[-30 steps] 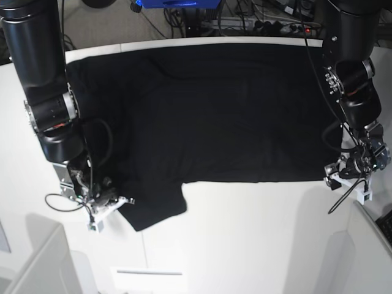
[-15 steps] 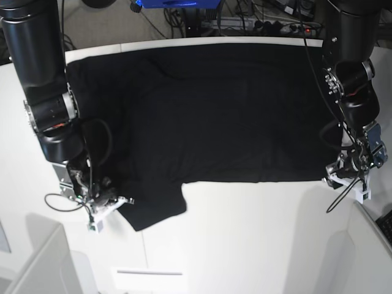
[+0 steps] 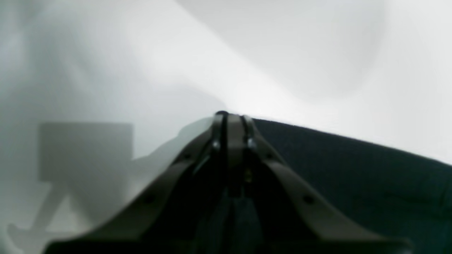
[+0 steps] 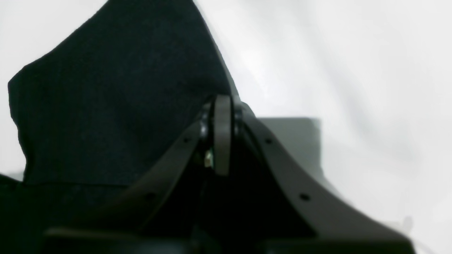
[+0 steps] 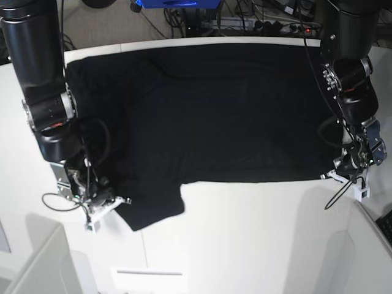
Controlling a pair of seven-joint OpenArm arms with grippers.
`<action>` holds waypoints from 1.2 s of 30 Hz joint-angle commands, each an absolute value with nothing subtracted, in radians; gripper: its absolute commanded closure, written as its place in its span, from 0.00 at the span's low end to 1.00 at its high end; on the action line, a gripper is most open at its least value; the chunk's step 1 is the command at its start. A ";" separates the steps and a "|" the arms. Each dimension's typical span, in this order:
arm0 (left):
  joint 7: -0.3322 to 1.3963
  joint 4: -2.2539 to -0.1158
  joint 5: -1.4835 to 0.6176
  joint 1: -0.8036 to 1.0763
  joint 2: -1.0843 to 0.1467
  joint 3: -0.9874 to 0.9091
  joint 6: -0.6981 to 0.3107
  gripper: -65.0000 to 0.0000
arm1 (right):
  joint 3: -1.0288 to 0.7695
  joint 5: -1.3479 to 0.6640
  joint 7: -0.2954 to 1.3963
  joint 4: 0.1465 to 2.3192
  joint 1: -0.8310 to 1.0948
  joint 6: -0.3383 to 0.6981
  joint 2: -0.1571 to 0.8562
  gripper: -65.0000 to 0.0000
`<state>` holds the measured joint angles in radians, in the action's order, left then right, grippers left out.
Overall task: Fold the T-shirt properly
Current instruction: 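Lift the hem with both grippers and fold it onto the collar edge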
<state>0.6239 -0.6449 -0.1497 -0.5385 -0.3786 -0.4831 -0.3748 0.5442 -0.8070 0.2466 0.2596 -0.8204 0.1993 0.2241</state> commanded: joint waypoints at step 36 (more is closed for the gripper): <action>0.923 -1.589 -0.455 -0.064 -0.335 -0.624 -0.380 1.00 | 0.133 -0.816 0.581 1.090 -0.437 0.203 0.421 1.00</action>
